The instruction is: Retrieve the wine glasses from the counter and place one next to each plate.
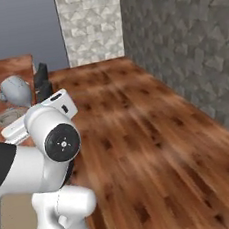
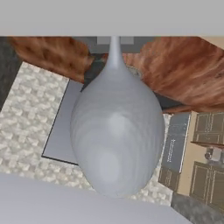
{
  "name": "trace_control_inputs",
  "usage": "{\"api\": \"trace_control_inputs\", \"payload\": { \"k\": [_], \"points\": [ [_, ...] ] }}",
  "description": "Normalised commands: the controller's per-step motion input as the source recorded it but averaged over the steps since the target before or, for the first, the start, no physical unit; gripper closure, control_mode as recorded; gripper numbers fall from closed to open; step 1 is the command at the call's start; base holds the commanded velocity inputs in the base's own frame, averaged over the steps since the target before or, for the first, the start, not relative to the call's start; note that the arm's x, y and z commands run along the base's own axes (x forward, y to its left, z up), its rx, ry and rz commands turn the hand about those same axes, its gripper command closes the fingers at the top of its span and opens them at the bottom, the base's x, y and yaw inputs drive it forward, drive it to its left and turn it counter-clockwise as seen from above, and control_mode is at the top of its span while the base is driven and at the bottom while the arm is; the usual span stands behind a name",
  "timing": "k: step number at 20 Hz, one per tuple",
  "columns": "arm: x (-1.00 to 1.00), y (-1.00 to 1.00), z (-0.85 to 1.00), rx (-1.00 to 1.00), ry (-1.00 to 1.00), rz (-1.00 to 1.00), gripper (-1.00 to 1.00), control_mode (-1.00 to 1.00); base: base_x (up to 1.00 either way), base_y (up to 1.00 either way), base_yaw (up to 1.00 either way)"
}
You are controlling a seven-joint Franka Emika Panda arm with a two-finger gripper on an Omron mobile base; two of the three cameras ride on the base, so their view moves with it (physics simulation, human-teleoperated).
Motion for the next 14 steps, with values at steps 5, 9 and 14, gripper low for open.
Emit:
{"api": "trace_control_inputs", "payload": {
  "k": [5,9,14],
  "points": [
    [0.00,0.00,0.00,0.00,0.00,0.00,1.00,1.00,1.00,-0.91,0.46],
    [0.00,0.00,0.00,0.00,0.00,0.00,1.00,1.00,1.00,-0.85,0.49],
    [0.00,0.00,0.00,0.00,0.00,0.00,1.00,1.00,1.00,-0.83,0.51]
  ]
}}
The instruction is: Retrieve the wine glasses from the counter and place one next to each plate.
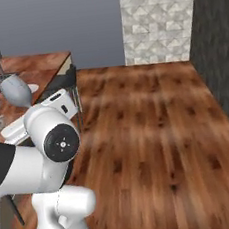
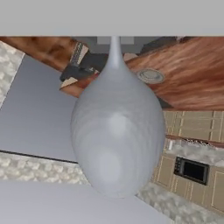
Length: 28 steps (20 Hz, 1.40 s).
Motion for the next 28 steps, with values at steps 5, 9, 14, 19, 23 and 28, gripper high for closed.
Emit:
{"api": "trace_control_inputs", "payload": {
  "k": [5,9,14,19,23,28],
  "points": [
    [0.00,0.00,0.00,0.00,0.00,0.00,1.00,1.00,1.00,-0.80,0.54],
    [0.00,0.00,0.00,0.00,0.00,0.00,1.00,1.00,1.00,-0.77,0.56],
    [0.00,0.00,0.00,0.00,0.00,0.00,1.00,1.00,1.00,-0.76,0.58],
    [0.00,0.00,0.00,0.00,0.00,0.00,1.00,1.00,0.98,-0.86,0.57],
    [0.00,0.00,0.00,0.00,0.00,0.00,1.00,1.00,0.81,-1.00,0.51],
    [0.00,0.00,0.00,0.00,0.00,0.00,1.00,1.00,0.78,-0.81,0.65]
  ]
}}
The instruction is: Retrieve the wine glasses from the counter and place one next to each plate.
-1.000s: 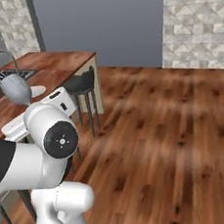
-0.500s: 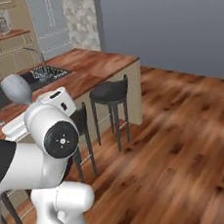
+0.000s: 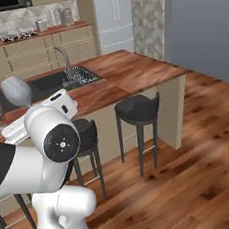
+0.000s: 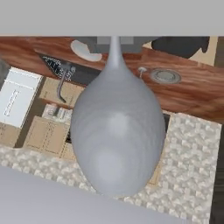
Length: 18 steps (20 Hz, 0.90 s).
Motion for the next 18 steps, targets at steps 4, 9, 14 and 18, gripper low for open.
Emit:
{"api": "trace_control_inputs", "payload": {
  "k": [4,9,14,18],
  "points": [
    [0.00,0.00,0.00,0.00,0.00,0.00,1.00,1.00,0.78,-0.76,0.68],
    [0.00,0.00,0.00,0.00,0.00,0.00,1.00,1.00,0.54,-0.85,0.64],
    [0.00,0.00,0.00,0.00,0.00,0.00,1.00,1.00,0.38,-1.00,0.31],
    [0.00,0.00,0.00,0.00,0.00,0.00,1.00,1.00,0.83,-0.82,0.26]
  ]
}}
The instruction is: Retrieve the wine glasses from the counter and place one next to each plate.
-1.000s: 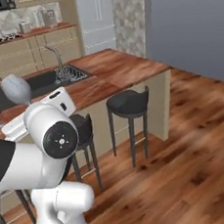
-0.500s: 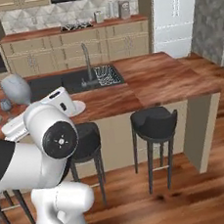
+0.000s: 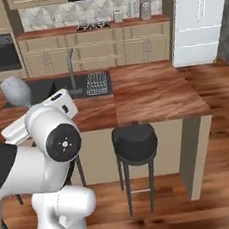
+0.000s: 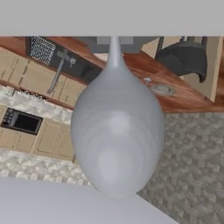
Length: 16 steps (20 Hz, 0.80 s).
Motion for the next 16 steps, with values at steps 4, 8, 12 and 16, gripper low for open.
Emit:
{"api": "trace_control_inputs", "payload": {
  "k": [4,8,12,16],
  "points": [
    [0.00,0.00,0.00,0.00,0.00,0.00,1.00,1.00,0.86,-0.11,0.24],
    [0.00,0.00,0.00,0.00,0.00,0.00,1.00,1.00,0.83,0.05,0.25],
    [0.00,0.00,0.00,0.00,0.00,0.00,1.00,1.00,0.63,0.10,0.30],
    [0.00,0.00,0.00,0.00,0.00,0.00,1.00,1.00,0.45,-0.25,0.47]
  ]
}}
